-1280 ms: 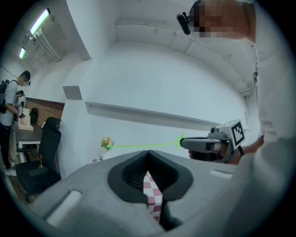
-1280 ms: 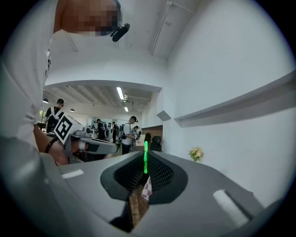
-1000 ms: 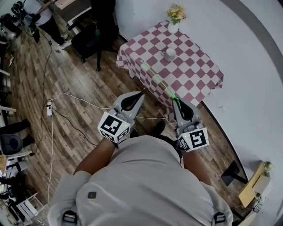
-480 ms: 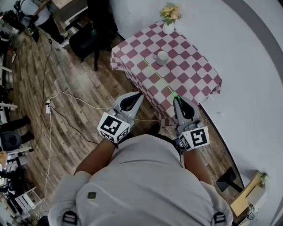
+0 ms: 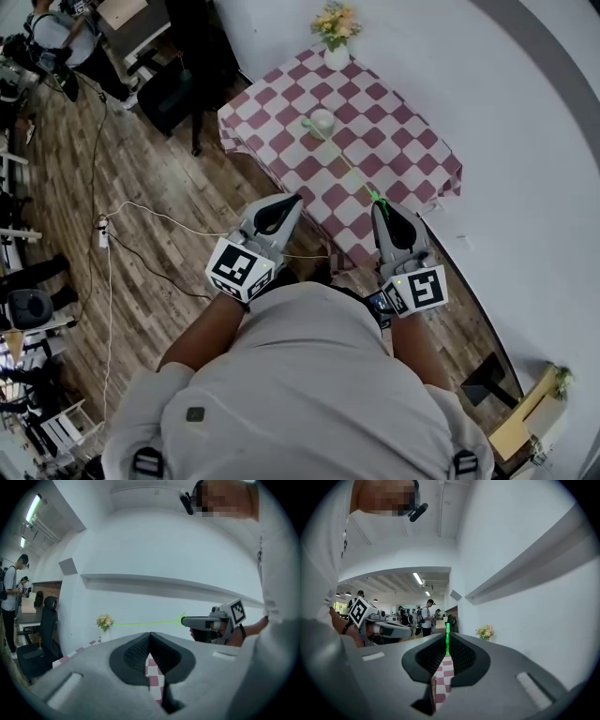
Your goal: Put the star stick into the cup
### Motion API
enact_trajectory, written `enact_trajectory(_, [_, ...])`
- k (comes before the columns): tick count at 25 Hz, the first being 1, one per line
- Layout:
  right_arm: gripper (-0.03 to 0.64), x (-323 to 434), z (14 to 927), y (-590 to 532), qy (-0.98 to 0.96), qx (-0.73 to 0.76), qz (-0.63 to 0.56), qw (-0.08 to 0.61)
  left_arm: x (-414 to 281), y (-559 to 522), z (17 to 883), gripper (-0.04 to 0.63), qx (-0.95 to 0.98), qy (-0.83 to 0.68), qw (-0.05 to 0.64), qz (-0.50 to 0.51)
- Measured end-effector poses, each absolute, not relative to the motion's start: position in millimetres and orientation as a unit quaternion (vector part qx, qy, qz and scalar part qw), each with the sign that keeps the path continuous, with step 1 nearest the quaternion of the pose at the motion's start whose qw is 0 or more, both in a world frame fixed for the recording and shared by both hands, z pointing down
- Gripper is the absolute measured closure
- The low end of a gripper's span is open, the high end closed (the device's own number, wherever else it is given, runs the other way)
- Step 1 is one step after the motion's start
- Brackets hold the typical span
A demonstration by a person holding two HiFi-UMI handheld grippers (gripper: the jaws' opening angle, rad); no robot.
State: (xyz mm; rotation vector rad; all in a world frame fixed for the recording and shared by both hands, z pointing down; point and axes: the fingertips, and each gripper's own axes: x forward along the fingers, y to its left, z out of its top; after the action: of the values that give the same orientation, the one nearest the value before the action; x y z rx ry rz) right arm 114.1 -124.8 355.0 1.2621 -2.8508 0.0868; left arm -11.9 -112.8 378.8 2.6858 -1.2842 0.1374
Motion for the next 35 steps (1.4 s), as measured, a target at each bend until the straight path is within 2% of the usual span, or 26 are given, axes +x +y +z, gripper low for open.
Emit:
enact_trajectory(15, [0.589, 127.0, 366.7, -159.3, -0.903, 0.426, 0.037, 0.026, -2.8, -154.2, 389.3, 0.591, 0.906, -0.412, 0.088, 0.046])
enact_trajectory(35, [0.589, 100.6, 426.2, -240.4, -0.884, 0.448, 0.099, 0.088, -39.7, -243.3, 426.2, 0.591, 0.908, -0.392, 0.133, 0.066])
